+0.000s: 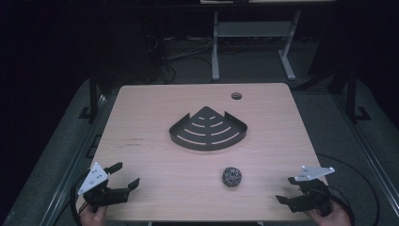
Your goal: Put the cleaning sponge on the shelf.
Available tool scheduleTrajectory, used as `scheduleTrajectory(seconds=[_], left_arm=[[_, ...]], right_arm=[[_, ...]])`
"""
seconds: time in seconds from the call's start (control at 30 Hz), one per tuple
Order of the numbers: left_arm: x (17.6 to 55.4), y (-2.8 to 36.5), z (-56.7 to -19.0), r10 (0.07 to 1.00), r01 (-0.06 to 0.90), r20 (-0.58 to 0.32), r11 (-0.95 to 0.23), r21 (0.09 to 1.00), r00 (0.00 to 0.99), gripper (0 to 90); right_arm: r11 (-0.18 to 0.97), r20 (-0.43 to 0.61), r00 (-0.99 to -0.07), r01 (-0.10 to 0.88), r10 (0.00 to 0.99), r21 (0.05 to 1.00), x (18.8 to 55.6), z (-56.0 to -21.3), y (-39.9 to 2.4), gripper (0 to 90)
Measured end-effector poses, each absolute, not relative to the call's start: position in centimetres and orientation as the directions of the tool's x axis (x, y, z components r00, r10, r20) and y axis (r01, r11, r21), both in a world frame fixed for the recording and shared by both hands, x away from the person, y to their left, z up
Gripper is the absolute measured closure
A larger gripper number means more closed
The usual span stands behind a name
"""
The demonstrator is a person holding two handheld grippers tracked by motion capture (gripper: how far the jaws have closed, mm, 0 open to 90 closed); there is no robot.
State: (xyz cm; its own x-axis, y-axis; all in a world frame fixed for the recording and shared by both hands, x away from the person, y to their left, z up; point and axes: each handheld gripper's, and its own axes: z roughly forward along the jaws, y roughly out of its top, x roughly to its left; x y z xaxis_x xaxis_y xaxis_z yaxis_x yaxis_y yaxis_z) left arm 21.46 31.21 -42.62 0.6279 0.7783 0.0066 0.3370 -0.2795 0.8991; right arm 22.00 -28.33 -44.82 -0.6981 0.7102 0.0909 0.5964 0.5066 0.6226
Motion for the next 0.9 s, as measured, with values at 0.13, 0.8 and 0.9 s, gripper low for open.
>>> scheduleTrajectory(seconds=[0.13, 0.8, 0.9], left_arm=[[21.5, 31.2, -42.6, 0.781, 0.338, 0.008, -0.28, 0.898, 0.624, 13.2], [21.3, 31.3, -42.5, 0.777, 0.33, 0.006, -0.274, 0.903, 0.629, 13.3], [21.3, 31.2, -42.6, 0.777, 0.332, 0.008, -0.278, 0.902, 0.63, 13.3]], right_arm=[[0.519, 0.089, -0.71, 0.589, 0.699, 0.62, 22.2, -44.9, -28.0, 17.6], [0.588, 0.061, -0.763, 0.544, 0.644, 0.599, 22.3, -44.7, -24.6, 17.7], [0.596, 0.058, -0.768, 0.54, 0.637, 0.594, 22.4, -44.7, -24.1, 17.7]])
